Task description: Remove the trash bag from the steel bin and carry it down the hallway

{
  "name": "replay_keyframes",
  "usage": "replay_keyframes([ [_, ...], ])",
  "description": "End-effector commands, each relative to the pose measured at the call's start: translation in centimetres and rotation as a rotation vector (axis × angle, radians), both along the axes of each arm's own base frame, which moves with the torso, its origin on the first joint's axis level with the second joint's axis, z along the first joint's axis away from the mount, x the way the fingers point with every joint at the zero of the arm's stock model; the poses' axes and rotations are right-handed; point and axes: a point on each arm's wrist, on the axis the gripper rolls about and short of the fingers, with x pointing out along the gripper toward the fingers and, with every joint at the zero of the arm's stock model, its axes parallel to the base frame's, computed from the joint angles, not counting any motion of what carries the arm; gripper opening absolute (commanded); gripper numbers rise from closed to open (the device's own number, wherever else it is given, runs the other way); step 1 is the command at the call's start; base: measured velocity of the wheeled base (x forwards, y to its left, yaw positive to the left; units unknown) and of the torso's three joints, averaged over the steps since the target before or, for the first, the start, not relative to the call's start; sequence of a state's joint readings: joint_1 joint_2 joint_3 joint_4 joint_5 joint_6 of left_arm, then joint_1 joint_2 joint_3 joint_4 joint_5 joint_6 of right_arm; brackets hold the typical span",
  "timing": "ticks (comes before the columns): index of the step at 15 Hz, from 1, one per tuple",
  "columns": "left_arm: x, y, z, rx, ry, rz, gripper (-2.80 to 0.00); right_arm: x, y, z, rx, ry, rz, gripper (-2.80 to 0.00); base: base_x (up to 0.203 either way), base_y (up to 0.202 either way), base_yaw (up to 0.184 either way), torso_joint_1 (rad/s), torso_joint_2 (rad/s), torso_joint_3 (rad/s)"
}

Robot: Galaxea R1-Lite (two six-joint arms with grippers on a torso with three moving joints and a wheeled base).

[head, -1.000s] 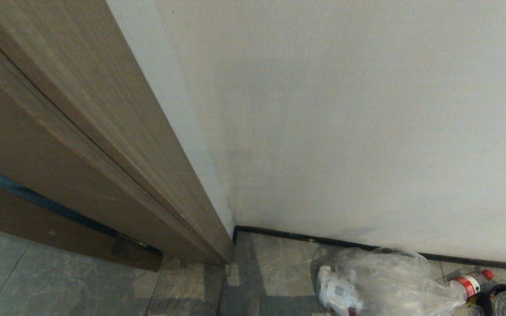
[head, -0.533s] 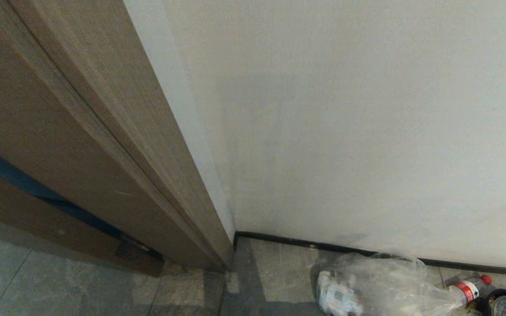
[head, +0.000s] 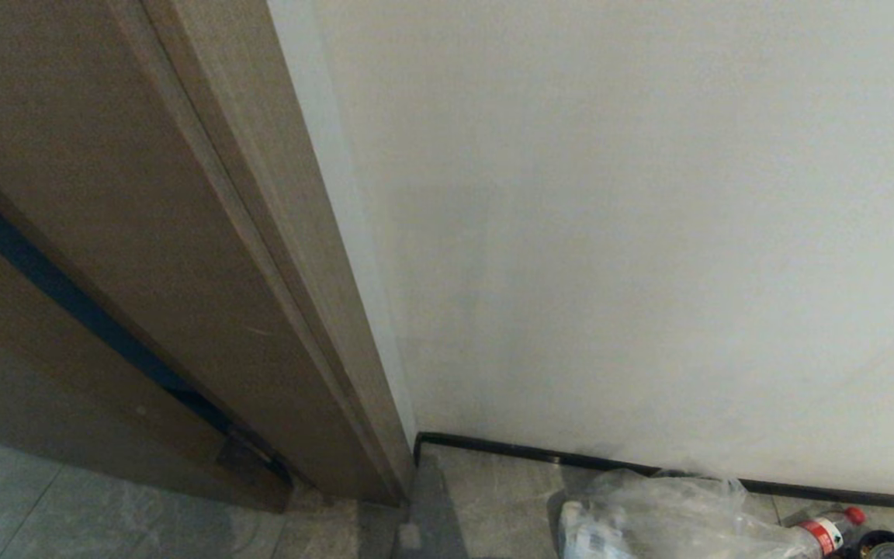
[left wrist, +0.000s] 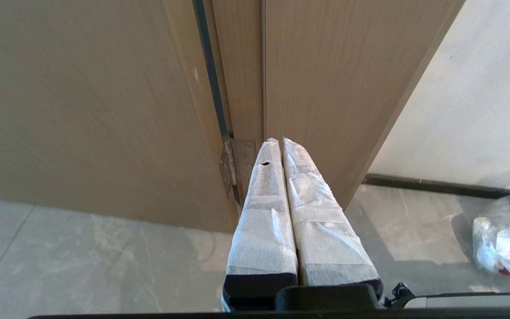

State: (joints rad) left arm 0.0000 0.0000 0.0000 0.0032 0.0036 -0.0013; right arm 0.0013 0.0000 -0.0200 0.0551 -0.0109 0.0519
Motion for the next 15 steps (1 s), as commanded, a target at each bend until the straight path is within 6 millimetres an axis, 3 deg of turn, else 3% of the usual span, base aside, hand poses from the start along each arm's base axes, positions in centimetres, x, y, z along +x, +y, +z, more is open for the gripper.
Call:
replay_keyframes([
  [1, 0.00, 0.00, 0.00, 0.000, 0.000, -0.001, -2.80, 0.01, 0.00, 0.00, 0.000, 0.002, 0.000, -2.80, 0.000, 0.000, 0.000, 0.002, 0.01, 0.207],
  [15, 0.00, 0.00, 0.00, 0.000, 0.000, 0.001, -2.80, 0.01, 0.00, 0.00, 0.000, 0.002, -0.001, -2.80, 0.000, 0.000, 0.000, 0.004, 0.00, 0.203],
])
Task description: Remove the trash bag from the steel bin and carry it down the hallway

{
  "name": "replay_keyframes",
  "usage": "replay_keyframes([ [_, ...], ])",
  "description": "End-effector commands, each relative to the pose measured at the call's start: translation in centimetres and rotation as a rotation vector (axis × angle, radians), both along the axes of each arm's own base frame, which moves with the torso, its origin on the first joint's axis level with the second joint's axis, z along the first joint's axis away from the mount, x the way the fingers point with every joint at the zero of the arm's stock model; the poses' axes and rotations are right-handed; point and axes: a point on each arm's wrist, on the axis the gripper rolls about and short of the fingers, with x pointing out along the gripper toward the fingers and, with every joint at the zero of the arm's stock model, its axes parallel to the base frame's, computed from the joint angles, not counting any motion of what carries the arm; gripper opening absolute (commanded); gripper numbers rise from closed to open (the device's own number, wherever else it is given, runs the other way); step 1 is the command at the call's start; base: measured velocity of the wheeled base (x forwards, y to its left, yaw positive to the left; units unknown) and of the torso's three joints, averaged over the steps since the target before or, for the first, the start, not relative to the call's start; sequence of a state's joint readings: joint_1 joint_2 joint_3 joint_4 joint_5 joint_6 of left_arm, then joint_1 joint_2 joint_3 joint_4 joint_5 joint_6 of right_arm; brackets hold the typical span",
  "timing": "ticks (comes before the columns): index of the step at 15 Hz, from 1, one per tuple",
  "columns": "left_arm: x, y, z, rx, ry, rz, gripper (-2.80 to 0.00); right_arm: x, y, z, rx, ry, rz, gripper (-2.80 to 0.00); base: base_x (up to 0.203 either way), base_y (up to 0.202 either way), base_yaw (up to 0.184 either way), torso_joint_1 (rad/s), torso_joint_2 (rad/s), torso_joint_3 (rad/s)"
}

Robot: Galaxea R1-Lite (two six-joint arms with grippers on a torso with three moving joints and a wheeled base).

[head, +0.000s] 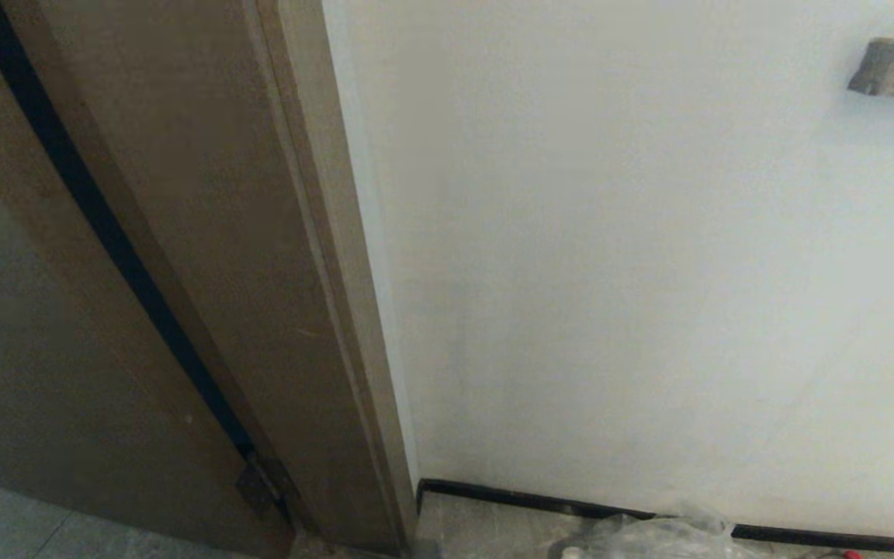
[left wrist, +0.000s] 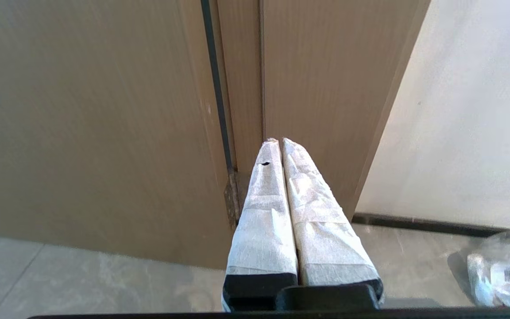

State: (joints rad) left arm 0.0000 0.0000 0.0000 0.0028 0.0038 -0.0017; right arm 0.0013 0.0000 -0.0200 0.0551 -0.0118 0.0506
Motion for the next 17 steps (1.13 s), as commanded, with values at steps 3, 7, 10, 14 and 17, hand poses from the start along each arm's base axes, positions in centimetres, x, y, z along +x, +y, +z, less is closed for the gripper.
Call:
replay_keyframes([
  [3, -0.01, 0.00, -0.01, 0.002, -0.001, 0.001, -2.80, 0.01, 0.00, 0.00, 0.000, 0.002, 0.000, -2.80, 0.000, 0.000, 0.000, 0.003, 0.00, 0.115],
  [7, 0.00, 0.00, 0.00, 0.001, 0.000, 0.000, -2.80, 0.00, 0.00, -0.02, -0.004, 0.002, 0.000, -2.80, 0.000, 0.000, 0.000, 0.000, 0.00, 0.015],
  [10, 0.00, 0.00, 0.00, 0.002, 0.000, 0.000, -2.80, 0.01, 0.00, -0.01, -0.009, 0.003, 0.002, -2.80, 0.000, 0.000, 0.000, 0.000, 0.00, 0.000],
  [14, 0.00, 0.00, 0.00, 0.001, 0.000, 0.000, -2.80, 0.01, 0.01, 0.00, -0.011, 0.002, 0.003, -2.80, 0.000, 0.000, 0.000, 0.000, 0.00, 0.000],
  [17, 0.00, 0.00, 0.00, 0.001, 0.000, 0.000, -2.80, 0.01, 0.00, 0.00, -0.006, 0.002, 0.002, -2.80, 0.000, 0.000, 0.000, 0.000, 0.00, 0.000],
])
